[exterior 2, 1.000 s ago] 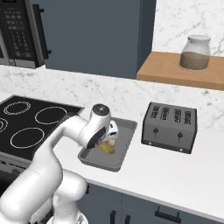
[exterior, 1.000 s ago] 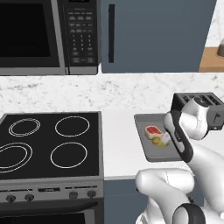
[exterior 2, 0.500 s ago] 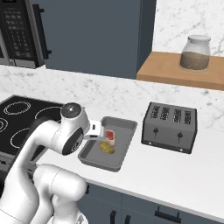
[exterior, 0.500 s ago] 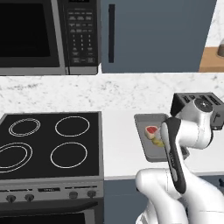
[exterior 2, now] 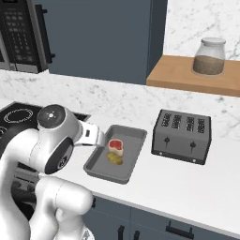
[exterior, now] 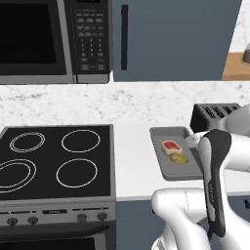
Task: Place one potato and one steak in each tupperware on the nearby counter, to pack two identical lunches.
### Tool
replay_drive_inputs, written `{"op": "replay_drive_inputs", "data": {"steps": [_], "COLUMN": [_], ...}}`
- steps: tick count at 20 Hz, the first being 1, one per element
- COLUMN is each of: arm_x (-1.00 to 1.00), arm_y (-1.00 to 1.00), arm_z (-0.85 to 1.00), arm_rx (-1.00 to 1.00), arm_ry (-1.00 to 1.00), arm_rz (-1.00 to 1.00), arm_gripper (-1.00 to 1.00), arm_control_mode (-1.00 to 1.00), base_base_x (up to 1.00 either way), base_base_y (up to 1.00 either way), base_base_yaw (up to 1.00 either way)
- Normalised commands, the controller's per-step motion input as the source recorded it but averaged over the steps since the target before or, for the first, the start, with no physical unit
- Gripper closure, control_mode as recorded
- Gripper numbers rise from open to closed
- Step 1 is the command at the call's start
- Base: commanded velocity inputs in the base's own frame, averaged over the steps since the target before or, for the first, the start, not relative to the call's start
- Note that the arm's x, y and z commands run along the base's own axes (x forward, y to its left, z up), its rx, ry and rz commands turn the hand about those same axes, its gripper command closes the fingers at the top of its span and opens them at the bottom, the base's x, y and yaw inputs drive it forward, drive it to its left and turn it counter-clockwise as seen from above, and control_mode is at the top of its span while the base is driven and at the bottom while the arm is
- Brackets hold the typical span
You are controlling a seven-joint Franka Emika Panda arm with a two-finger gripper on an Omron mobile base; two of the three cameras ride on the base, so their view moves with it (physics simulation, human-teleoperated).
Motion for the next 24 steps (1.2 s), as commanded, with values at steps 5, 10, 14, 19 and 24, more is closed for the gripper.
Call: {"op": "replay_drive_inputs", "data": {"steps": [5,10,14,19,24], "arm_x": [-0.57,-0.45,-0.6,0.0,0.0], "arm_y": [0.2,0.45,0.18,0.0,0.0], "arm_z": [0.64,0.2,0.11,0.0,0.0], "arm_rx": [0.0,0.0,0.0,0.0,0.0], "arm_ry": [-0.08,-0.13,-0.12,0.0,0.0], "arm_rz": [-0.02,-0.06,-0.03,0.0,0.0], "arm_gripper": [-1.0,-1.0,-1.0,-1.0,-1.0], "arm_control_mode": [-1.0,-1.0,1.0,1.0,1.0], "base_base_x": [0.0,0.0,-0.25,-1.0,-1.0], "base_base_y": [0.0,0.0,0.0,-0.25,-0.86], "base_base_yaw": [0.0,0.0,-0.01,-0.03,-0.02]}}
